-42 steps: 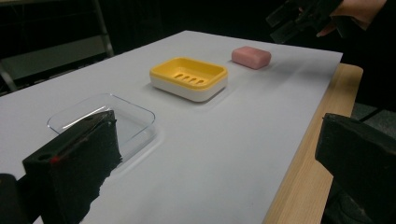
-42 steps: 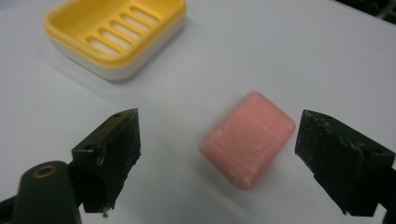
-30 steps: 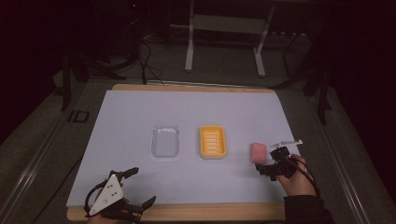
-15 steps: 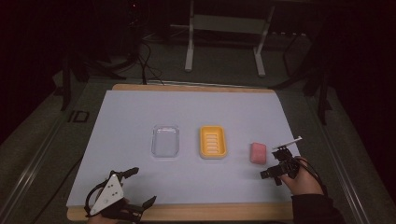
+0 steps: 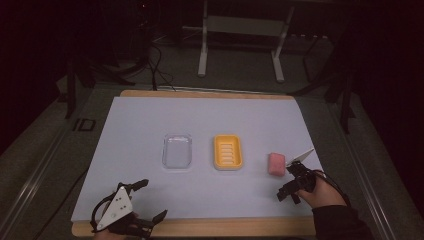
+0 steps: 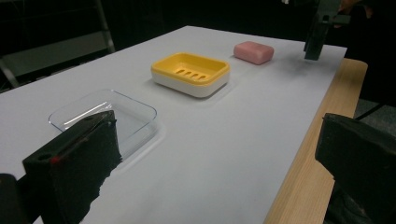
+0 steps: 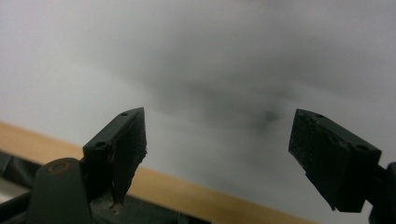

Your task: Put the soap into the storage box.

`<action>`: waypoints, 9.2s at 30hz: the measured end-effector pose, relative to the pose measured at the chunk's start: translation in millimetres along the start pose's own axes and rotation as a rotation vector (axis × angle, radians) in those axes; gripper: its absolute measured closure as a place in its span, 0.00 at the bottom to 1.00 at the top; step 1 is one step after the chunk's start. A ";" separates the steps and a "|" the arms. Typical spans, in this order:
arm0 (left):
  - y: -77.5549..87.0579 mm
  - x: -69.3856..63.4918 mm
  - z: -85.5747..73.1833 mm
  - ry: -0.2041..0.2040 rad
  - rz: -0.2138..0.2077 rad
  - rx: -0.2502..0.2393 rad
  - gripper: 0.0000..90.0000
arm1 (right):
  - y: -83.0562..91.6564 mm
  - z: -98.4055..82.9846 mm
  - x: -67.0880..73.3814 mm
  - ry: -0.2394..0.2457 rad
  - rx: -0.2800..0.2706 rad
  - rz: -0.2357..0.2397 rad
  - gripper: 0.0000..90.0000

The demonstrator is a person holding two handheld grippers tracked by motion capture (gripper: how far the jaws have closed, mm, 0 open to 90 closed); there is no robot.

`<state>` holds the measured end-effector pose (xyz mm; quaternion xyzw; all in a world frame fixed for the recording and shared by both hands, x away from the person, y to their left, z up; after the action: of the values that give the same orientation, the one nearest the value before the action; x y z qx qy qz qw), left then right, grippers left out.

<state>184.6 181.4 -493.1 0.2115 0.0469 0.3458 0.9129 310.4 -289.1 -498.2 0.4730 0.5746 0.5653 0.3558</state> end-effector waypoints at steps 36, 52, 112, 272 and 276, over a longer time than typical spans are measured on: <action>-0.4 0.0 -0.6 0.001 0.001 0.005 0.00 | 22.4 59.1 6.8 -0.122 -0.015 0.018 0.15; -0.7 -0.5 -0.6 0.002 -0.004 0.007 0.00 | 25.9 89.8 0.3 -0.188 -0.122 -0.084 0.24; -0.9 -0.5 -0.7 -0.001 -0.007 0.011 0.00 | 14.0 111.6 2.4 -0.253 -0.102 -0.212 0.41; -1.1 -2.1 -1.2 -0.008 -0.023 0.018 0.00 | 29.5 130.2 104.1 0.221 -0.255 -0.062 0.17; -1.4 -1.6 -1.5 -0.008 -0.022 0.021 0.00 | 29.3 122.4 96.1 0.239 -0.272 -0.062 0.18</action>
<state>183.9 179.9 -495.1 0.2221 0.0492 0.3343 0.9146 401.3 -162.5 -470.4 0.3318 0.5453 0.6788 0.3631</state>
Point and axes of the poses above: each handheld gripper's, and its own axes: y roughly backward along the jaws, z roughly out of its top, x roughly to its left, the point moved 2 cm from there along -y, roughly forward along the jaws, and after that the axes turned 7 degrees about x, right-handed, at the moved point
